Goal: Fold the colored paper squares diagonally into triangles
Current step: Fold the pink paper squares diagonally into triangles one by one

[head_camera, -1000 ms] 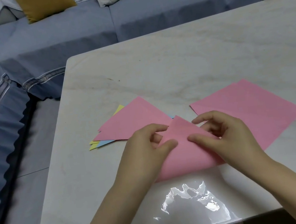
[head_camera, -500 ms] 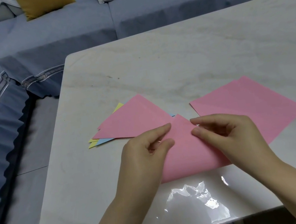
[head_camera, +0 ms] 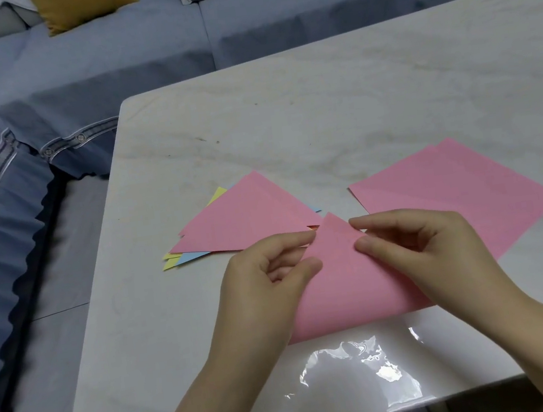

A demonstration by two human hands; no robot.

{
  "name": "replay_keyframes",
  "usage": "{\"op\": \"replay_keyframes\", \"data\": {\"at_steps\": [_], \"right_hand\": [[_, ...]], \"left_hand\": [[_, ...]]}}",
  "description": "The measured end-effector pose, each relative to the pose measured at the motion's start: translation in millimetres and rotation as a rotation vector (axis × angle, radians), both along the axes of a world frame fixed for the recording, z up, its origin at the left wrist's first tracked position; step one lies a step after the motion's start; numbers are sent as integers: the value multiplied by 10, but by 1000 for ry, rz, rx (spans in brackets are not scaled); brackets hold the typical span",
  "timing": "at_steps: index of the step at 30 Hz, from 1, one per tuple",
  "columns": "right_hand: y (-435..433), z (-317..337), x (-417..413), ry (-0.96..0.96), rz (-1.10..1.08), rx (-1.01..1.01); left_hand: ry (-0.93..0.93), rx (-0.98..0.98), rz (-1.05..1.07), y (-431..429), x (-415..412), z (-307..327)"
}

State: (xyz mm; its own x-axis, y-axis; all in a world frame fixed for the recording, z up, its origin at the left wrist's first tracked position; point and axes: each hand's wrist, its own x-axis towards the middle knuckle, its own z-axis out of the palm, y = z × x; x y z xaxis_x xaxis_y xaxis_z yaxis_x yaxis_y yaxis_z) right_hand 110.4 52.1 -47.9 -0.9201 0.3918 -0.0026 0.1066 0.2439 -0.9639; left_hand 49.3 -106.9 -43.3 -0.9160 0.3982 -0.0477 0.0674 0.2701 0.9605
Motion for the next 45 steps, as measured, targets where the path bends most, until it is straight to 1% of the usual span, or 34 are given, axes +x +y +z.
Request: {"op": "replay_keyframes", "data": {"at_steps": [6, 13, 22, 27, 33, 41, 43, 45], "right_hand": [[19, 6, 4, -25, 36, 72], [17, 9, 3, -5, 54, 66], [23, 8, -1, 17, 71, 64], [32, 13, -1, 20, 79, 51], [55, -3, -9, -30, 69, 35], [64, 19, -59, -64, 79, 59], [92, 44, -137, -96, 114, 96], [130, 83, -244, -146, 205, 164]], "left_hand": [[-24, 27, -11, 13, 5, -9], [-43, 40, -13, 21, 30, 3], [35, -24, -36, 19, 31, 4], [54, -28, -11, 26, 31, -4], [88, -46, -17, 37, 32, -26], [87, -52, -13, 43, 18, -62], [78, -64, -32, 46, -5, -102], [84, -81, -61, 54, -32, -132]]}}
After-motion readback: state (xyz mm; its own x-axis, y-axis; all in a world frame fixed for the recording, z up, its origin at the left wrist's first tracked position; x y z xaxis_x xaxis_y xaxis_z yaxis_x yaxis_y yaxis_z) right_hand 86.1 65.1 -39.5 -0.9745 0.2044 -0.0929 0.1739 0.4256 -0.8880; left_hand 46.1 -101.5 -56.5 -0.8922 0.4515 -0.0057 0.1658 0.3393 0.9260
